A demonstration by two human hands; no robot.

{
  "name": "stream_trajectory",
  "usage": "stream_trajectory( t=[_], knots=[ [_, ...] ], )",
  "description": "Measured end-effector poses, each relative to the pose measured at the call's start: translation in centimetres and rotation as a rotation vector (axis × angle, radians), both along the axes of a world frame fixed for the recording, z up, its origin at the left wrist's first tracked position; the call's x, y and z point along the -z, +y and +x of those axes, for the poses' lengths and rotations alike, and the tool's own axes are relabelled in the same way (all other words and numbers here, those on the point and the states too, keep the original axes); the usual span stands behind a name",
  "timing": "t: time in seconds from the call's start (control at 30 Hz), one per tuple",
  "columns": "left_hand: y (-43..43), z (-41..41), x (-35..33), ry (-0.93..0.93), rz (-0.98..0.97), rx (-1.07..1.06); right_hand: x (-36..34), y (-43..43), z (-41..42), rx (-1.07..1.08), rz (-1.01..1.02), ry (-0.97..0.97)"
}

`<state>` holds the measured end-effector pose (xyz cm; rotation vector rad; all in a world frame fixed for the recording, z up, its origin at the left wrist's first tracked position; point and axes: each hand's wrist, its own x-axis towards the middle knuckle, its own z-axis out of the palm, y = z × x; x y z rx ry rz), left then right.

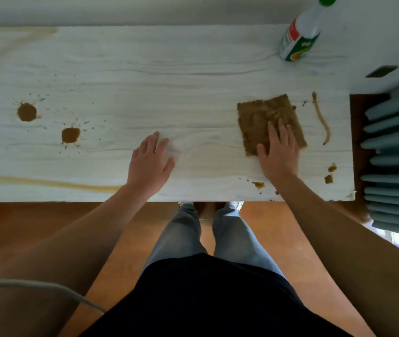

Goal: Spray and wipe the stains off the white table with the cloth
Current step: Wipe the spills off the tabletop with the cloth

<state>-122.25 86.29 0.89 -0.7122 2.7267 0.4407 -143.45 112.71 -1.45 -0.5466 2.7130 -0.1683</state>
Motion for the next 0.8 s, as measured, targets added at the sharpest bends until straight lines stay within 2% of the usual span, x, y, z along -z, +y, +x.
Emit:
stream_trajectory(
  t=[0.07,0.17,0.37,0.5,0.6,0.8],
  knots=[
    [0.4,-0.6,0.7,0.005,0.026,0.057,0.1,0.5,-0.7,0.101,0.023,0.003],
    [1.0,-0.8,1.5,0.005,0.028,0.080,0.3,-1.6,1.3,0.145,0.026,0.012],
    [1.6,-0.8,1.5,0.029,0.019,0.057,0.2,-2.7,9.0,-0.239,0.007,-0.015],
    [1.8,-1.0,1.4,0.002,-0.001,0.071,0.1,0.4,8.0,-0.410,-0.048,-0.017],
    [1.9,-0.8,1.4,0.012,-0.022,0.087,0.2,2.2,3.9,-0.314,-0.019,0.013],
    [2.6,-1.1,1.7,0.000,-0.020,0.032,0.0,2.5,-2.3,0.117,-0.012,0.002]
  ],
)
